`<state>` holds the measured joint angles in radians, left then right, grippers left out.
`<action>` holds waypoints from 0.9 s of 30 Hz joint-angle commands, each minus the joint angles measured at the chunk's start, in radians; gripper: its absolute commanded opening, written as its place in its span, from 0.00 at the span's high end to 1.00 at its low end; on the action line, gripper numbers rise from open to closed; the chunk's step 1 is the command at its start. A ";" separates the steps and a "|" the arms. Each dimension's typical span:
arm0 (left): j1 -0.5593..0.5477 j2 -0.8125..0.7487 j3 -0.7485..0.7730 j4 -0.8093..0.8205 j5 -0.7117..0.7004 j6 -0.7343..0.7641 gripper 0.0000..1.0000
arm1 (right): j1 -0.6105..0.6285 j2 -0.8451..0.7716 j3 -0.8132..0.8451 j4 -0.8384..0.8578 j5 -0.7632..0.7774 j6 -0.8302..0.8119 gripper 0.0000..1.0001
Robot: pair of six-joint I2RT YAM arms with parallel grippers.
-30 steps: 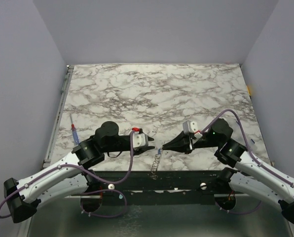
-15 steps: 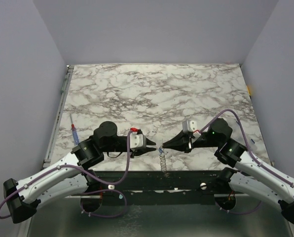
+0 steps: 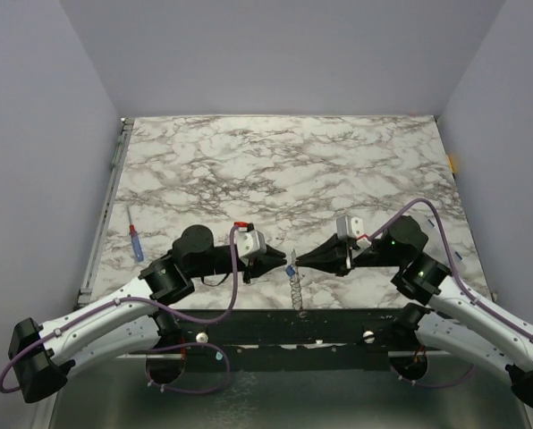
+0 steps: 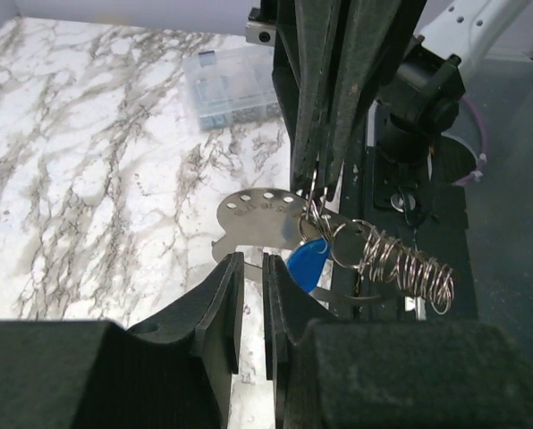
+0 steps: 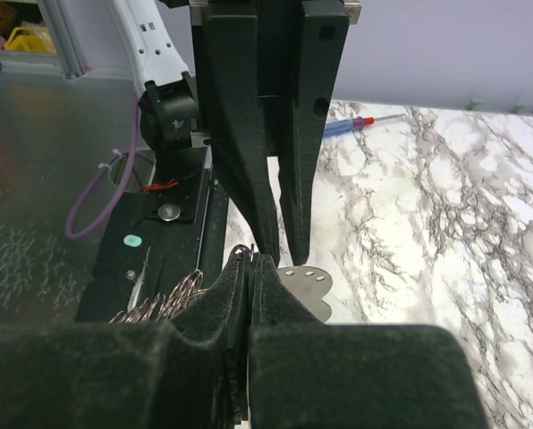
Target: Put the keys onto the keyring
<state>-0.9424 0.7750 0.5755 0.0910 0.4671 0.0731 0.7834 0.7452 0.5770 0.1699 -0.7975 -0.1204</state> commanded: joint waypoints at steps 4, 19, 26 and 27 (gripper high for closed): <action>-0.004 -0.018 -0.014 0.168 -0.027 -0.029 0.80 | -0.001 0.007 -0.009 0.079 -0.030 0.035 0.99; -0.018 -0.003 -0.022 0.200 0.041 -0.054 0.64 | -0.001 0.031 -0.013 0.141 -0.024 0.047 1.00; -0.018 -0.022 -0.012 0.186 0.029 -0.069 0.62 | -0.001 0.022 -0.011 0.126 -0.031 0.039 0.99; -0.018 -0.025 -0.009 0.177 0.025 -0.070 0.60 | -0.001 0.020 -0.010 0.120 -0.031 0.037 0.99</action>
<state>-0.9512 0.7700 0.5587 0.2672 0.4679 0.0231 0.7834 0.7742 0.5671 0.2638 -0.8131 -0.0792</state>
